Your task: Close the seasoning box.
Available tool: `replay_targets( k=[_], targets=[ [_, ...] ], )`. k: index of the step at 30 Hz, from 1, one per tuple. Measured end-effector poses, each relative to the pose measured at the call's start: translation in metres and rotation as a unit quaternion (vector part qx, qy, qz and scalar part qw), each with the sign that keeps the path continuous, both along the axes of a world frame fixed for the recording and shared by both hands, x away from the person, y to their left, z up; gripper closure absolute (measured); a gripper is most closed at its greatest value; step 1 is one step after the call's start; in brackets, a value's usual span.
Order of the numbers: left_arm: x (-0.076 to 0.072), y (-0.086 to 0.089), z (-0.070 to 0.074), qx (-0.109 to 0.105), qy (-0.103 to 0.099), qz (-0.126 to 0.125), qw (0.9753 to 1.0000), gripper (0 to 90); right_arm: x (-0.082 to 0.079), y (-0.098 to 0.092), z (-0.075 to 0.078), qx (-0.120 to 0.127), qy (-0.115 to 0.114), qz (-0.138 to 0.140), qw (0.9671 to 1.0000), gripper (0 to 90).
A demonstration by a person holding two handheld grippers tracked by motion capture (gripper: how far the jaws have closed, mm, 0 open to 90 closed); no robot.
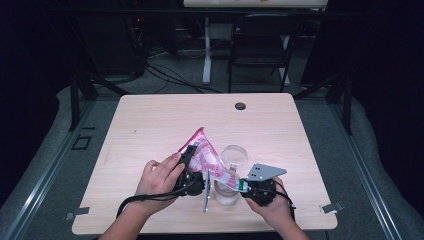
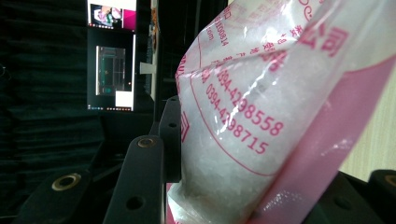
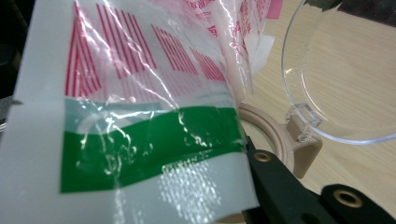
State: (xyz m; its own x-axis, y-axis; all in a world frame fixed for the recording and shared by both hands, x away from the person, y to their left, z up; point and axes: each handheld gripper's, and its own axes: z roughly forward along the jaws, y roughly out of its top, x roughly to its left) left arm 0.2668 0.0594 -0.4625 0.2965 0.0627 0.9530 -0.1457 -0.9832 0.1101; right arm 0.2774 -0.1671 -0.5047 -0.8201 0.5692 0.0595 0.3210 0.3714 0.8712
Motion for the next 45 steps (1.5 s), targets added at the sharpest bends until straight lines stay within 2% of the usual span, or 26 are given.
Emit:
replay_targets(
  k=[13, 24, 45],
  targets=[
    [-0.001, -0.002, 0.001, 0.004, -0.003, -0.002, 1.0, 65.7, 0.001, -0.001, 0.0, 0.0, 0.0, -0.004, 1.0, 90.0],
    [0.0, -0.001, -0.001, 0.008, 0.003, -0.001, 1.0, 66.9, 0.001, -0.001, -0.001, -0.001, -0.002, -0.005, 1.0, 89.5],
    [0.003, 0.001, -0.001, 0.001, 0.007, 0.002, 1.0, 68.6, -0.007, -0.006, 0.01, 0.018, -0.029, -0.007, 0.9994, 78.2]
  ],
)
